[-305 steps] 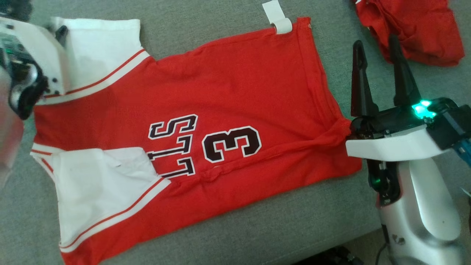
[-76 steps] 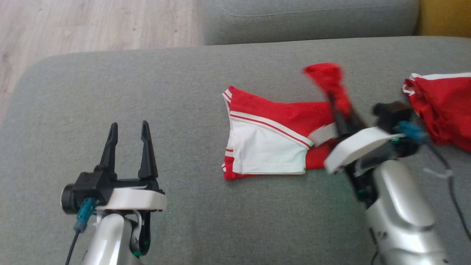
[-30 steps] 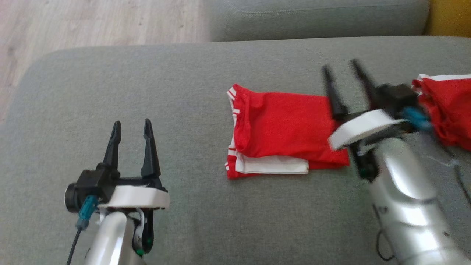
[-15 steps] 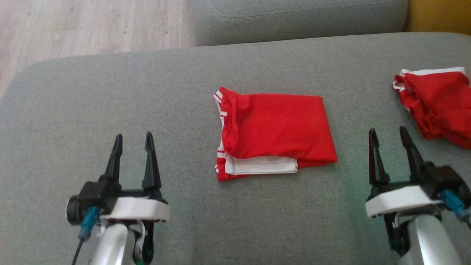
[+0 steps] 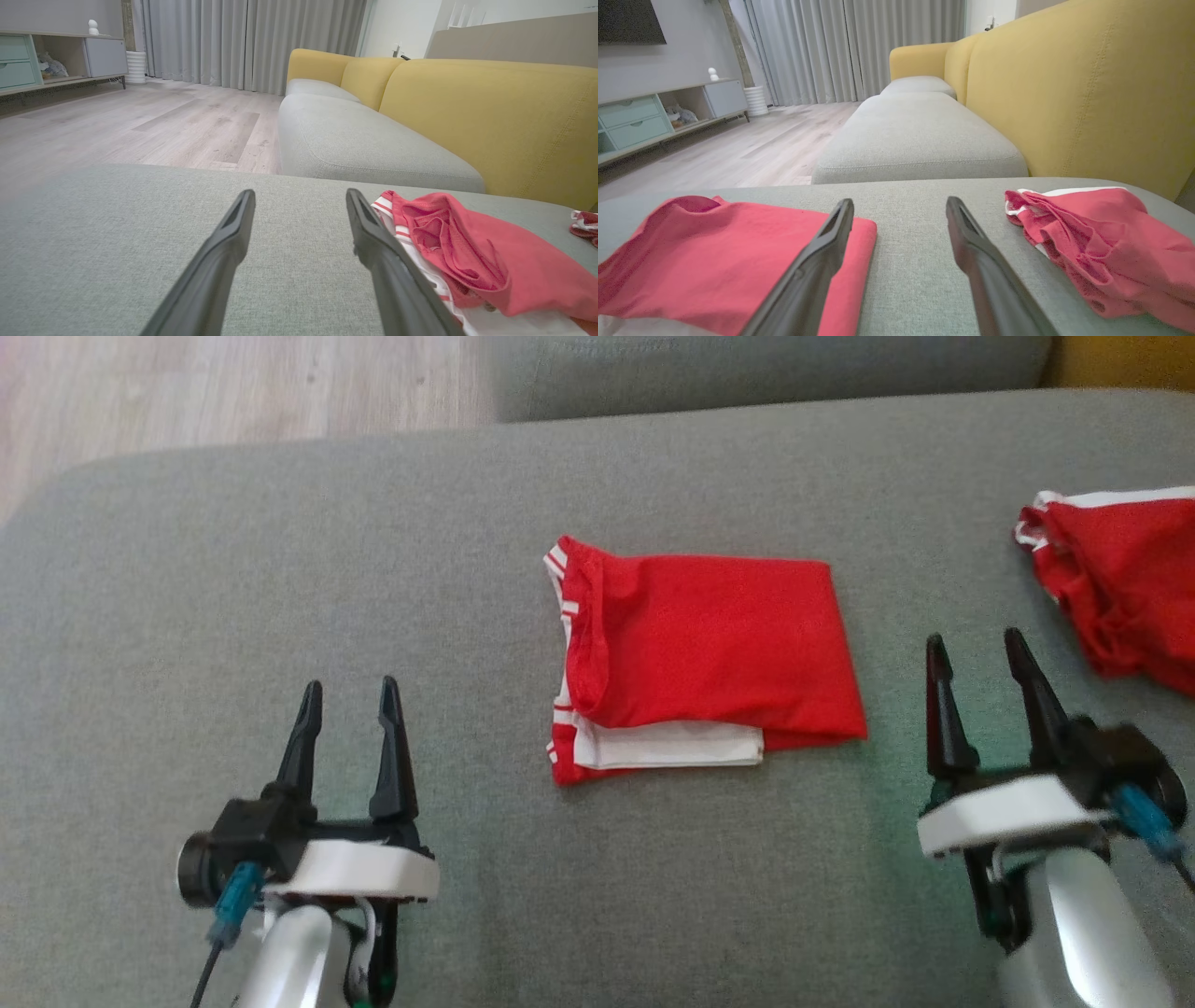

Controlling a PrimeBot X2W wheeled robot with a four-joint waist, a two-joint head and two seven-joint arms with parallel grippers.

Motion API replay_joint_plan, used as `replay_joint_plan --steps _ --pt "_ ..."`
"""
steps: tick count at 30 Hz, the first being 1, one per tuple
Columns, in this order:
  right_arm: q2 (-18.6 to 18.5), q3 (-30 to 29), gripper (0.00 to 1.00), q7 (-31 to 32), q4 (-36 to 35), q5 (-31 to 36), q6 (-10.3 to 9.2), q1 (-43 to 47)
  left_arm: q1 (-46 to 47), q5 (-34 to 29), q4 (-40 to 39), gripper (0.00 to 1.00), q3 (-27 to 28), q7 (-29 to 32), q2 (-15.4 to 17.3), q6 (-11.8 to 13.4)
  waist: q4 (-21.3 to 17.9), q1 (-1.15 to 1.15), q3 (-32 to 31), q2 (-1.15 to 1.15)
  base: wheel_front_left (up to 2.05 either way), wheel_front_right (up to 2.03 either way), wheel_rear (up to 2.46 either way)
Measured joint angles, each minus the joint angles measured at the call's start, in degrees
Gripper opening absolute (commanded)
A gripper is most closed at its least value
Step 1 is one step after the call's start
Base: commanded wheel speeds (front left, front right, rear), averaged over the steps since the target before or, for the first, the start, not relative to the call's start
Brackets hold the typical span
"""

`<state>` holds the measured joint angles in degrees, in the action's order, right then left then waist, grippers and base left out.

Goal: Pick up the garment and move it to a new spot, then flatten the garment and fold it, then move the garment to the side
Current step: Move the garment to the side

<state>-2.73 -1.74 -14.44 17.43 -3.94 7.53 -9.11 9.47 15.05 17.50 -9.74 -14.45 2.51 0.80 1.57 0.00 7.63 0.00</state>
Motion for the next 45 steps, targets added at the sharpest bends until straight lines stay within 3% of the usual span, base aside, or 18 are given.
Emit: replay_joint_plan --steps 4,13,21,22,23,24,32,36,41,45 --pt "-0.02 0.88 1.00 3.63 3.33 0.81 0.00 -4.27 1.29 0.00 -0.01 1.00 -0.75 0.00 0.00 -0.01 0.60 0.01 2.00 0.00 0.00 0.00 0.00" --pt "-0.07 3.47 1.00 12.68 17.74 -3.94 0.00 -12.20 4.01 0.01 0.69 1.00 -2.65 0.00 -0.01 -0.23 3.65 0.01 5.25 0.00 0.00 0.00 0.00" --pt "-0.91 6.65 1.00 14.46 26.43 -7.08 0.00 -18.73 4.62 0.60 0.90 1.00 -2.40 0.00 -0.01 0.02 5.43 0.01 6.69 0.00 0.00 0.00 0.00" --pt "-1.09 7.20 0.89 14.46 27.16 -7.19 0.00 -19.22 4.64 0.58 0.92 1.00 -2.15 0.00 -0.01 0.02 5.45 0.01 6.64 0.00 0.00 0.00 0.00" --pt "-1.18 7.56 0.27 14.44 27.81 -7.17 0.00 -19.62 4.65 0.52 0.97 1.00 -1.96 0.00 -0.01 0.01 5.42 0.00 6.54 0.00 0.00 0.00 0.00" --pt "-1.24 7.93 0.00 14.11 28.28 -7.15 0.00 -19.81 4.66 0.51 1.00 1.00 -1.81 0.00 -0.01 -0.01 5.33 0.00 6.41 0.00 0.00 0.00 0.00" --pt "-0.68 8.50 0.00 8.03 31.60 -0.98 0.00 -19.41 4.54 -0.08 1.19 1.00 -1.72 0.00 -0.01 -0.32 3.65 0.00 3.16 0.00 0.00 0.00 0.00" --pt "-1.46 8.16 0.00 6.35 28.77 4.64 0.00 -18.17 3.14 -0.05 1.11 1.00 -2.54 0.00 -0.01 -0.27 1.60 -0.01 -0.08 0.00 0.00 0.00 0.00" --pt "-6.04 9.54 0.00 7.53 22.58 6.66 0.00 -16.91 1.28 0.01 0.80 1.00 -3.49 0.00 0.00 -0.09 -1.50 -0.01 -2.15 0.00 0.00 0.00 0.00" --pt "-12.32 13.15 0.00 10.17 17.50 7.10 0.00 -17.21 1.20 0.01 0.57 1.00 -3.79 0.00 0.01 0.27 -3.86 -0.01 -2.38 0.00 0.00 0.00 0.00"
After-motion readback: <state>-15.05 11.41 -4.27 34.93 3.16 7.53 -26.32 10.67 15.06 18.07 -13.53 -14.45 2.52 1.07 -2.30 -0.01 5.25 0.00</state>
